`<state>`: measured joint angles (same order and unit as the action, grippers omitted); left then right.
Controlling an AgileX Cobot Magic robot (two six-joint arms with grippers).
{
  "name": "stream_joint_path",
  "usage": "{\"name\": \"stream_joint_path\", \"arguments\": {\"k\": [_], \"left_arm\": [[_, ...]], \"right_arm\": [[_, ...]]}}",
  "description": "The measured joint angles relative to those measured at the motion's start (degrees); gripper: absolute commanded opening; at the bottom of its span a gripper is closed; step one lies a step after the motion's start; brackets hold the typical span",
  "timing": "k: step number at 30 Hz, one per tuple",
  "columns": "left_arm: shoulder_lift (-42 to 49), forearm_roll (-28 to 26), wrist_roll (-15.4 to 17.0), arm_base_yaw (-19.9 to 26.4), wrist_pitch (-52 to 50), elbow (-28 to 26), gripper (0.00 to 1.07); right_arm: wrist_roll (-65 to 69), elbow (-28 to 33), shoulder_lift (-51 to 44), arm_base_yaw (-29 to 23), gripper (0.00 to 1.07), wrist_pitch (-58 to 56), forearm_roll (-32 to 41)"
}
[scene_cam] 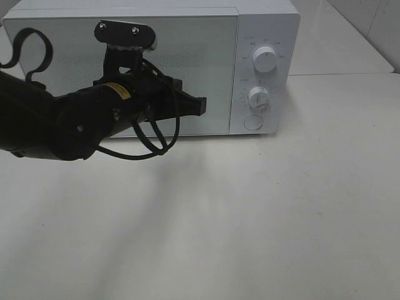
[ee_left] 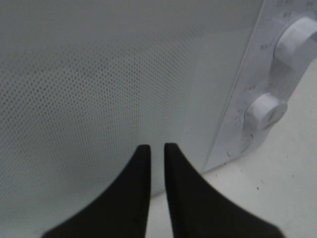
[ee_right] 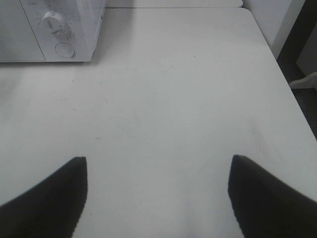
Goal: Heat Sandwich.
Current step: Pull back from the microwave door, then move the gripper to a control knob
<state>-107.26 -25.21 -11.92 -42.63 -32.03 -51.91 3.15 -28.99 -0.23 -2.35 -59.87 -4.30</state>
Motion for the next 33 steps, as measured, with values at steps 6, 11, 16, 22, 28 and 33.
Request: {"name": "stream_joint_path", "arguments": {"k": [6, 11, 16, 22, 28, 33], "left_arm": [[3.4, -0.4, 0.1, 0.0, 5.7, 2.3, 1.00], [7.2, -0.5, 0.2, 0.0, 11.2, 4.7, 0.99], [10.9, -0.4, 0.2, 0.2, 17.9, 6.3, 0.98], [16.2, -0.5, 0.2, 5.4, 33.6, 6.4, 0.98], [20.2, 0.1, 0.2, 11.6, 46.9, 6.4, 0.98], [24.1, 1.7, 0.2, 18.2, 57.4, 6.4, 0.98]], "right_arm": [[0.0, 0.0, 0.0, 0.0, 0.75, 0.0, 0.0], [0.0, 0.0, 0.0, 0.0, 0.75, 0.0, 0.0], [0.0, 0.0, 0.0, 0.0, 0.75, 0.0, 0.0], [0.0, 0.0, 0.0, 0.0, 0.75, 0.0, 0.0], [0.0, 0.0, 0.0, 0.0, 0.75, 0.0, 0.0], [0.0, 0.0, 0.0, 0.0, 0.75, 0.0, 0.0]]}}
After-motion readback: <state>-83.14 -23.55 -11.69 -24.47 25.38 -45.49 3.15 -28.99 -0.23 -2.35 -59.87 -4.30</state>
